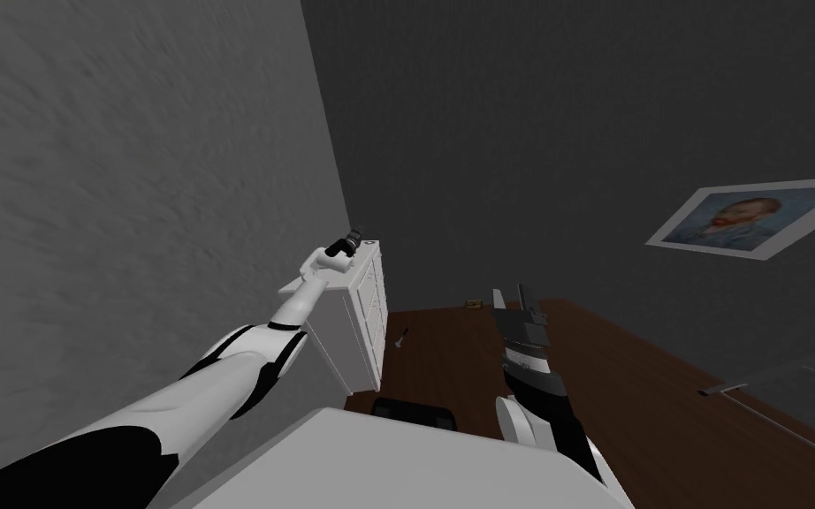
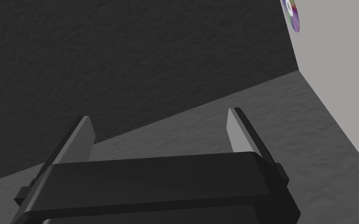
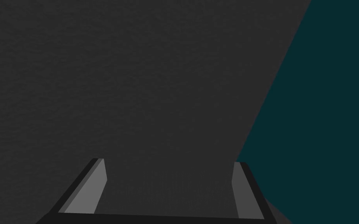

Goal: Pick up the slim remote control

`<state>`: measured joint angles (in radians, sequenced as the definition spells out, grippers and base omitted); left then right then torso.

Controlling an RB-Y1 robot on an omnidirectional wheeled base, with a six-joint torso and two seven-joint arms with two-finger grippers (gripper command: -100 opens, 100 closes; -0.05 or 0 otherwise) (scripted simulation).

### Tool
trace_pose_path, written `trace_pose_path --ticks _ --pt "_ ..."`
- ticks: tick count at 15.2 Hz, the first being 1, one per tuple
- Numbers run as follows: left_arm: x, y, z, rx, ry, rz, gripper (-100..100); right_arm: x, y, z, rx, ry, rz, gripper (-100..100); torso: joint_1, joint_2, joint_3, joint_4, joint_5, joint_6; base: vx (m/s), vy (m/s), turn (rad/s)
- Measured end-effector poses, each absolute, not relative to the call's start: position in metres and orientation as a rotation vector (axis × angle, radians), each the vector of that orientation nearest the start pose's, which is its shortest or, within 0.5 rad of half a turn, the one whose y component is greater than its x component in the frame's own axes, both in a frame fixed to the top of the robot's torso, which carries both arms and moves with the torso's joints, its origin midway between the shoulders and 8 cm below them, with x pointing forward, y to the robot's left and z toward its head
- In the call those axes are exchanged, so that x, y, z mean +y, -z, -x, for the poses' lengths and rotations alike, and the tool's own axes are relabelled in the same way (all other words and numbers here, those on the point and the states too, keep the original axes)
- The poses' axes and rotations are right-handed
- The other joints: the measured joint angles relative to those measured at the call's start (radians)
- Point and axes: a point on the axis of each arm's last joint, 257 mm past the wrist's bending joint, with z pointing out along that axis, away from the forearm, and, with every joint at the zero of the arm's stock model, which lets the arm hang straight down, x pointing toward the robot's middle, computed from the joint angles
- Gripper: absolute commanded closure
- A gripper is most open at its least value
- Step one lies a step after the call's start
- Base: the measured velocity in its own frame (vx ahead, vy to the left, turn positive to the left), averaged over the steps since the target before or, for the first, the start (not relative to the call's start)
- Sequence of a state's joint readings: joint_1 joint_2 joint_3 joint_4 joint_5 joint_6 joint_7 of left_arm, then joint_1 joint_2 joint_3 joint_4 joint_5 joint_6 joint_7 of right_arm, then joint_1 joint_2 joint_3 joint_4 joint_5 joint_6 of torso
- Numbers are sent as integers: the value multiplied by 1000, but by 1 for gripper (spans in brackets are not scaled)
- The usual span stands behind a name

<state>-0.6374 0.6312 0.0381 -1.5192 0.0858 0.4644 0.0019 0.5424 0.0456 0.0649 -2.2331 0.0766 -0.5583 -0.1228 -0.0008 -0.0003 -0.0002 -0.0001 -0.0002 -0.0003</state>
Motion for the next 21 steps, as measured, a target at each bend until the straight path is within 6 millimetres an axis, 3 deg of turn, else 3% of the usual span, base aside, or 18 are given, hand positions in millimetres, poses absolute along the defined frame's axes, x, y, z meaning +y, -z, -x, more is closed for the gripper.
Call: trace_pose_path --ticks 10,13,21 --pt "436 -112 -680 1237 644 965 -100 -257 -1 -344 607 -1414 -718 0 0 0 0 0 0 0 3 -10 -57" --pt "449 -104 -679 1254 605 1016 -100 -257 -1 -344 607 -1414 -718 0 1 1 0 0 0 0 0 -4 -27" --pt "505 -110 -671 1267 485 1169 -100 -257 -1 -344 607 -1414 -718 0 1 1 1 0 0 0 -2 -5 -44"
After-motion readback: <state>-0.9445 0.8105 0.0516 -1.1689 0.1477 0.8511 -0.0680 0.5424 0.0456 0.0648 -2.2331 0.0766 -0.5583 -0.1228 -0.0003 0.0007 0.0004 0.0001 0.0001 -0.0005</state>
